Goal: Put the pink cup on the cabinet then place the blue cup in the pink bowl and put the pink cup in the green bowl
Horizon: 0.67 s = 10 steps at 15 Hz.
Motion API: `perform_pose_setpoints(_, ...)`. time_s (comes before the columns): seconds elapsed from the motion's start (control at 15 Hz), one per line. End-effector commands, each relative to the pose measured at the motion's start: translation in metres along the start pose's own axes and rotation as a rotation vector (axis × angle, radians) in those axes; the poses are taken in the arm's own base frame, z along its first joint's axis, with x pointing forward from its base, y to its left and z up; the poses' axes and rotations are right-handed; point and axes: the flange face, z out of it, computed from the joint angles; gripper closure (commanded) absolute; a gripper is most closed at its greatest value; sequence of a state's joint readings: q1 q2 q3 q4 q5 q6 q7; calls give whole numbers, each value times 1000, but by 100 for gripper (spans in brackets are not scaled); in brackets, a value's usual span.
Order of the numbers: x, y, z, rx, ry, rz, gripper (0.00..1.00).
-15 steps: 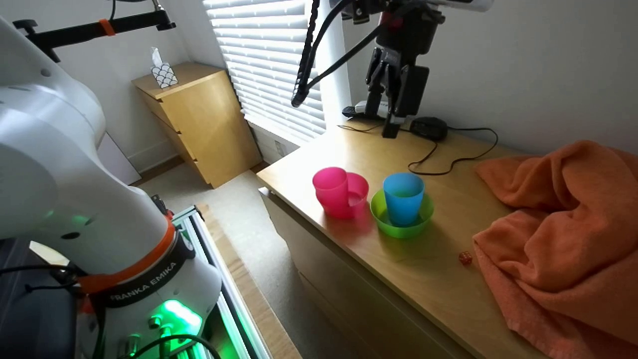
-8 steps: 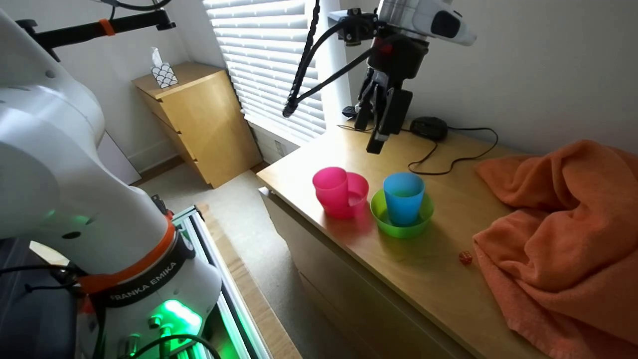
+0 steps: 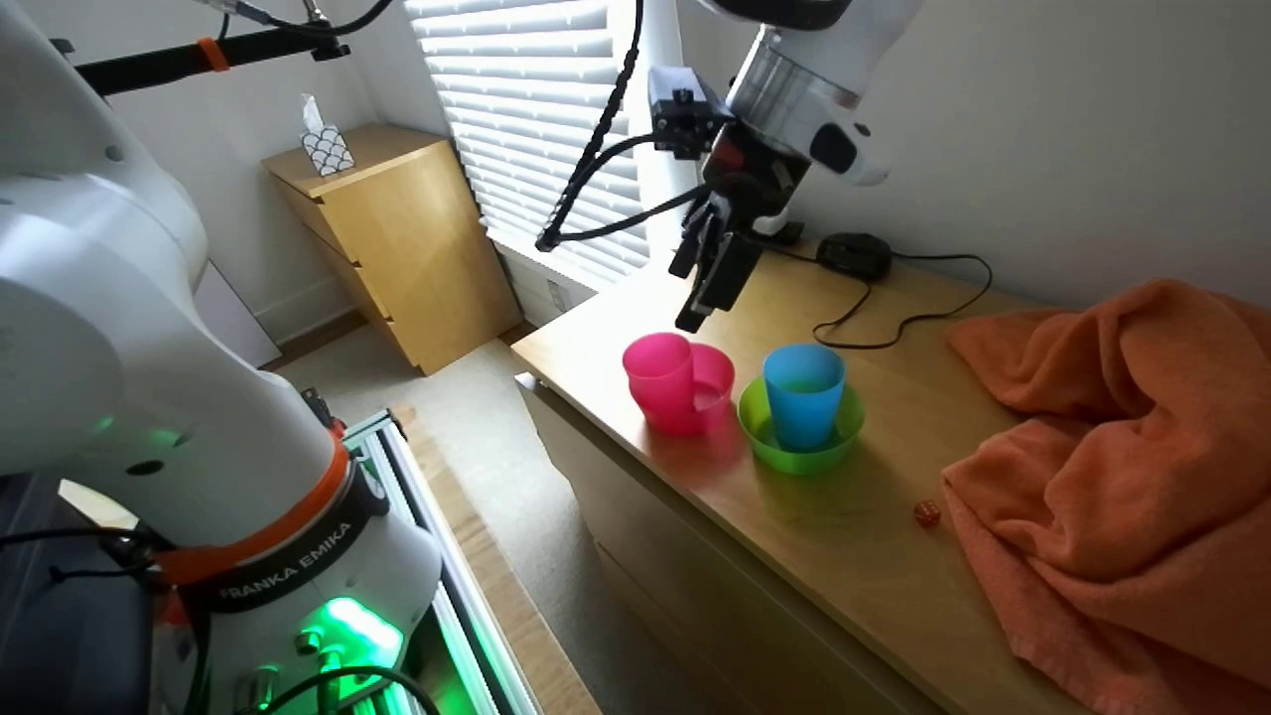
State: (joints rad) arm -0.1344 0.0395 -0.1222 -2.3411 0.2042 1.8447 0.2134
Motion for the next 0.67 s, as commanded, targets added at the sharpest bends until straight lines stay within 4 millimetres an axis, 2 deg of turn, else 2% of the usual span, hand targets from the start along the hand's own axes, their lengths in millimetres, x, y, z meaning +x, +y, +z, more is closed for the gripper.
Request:
perform_pose_setpoints(0.0,8,-9,26,47,-83,30,0)
perform_pose_setpoints(0.47,23,-19,63,58,-164,76,0)
perform_pose_setpoints(0.53,25,-20,66,53,-170,84,1)
perform_pose_setpoints(0.6,27,-20,69,53,-177,88,5)
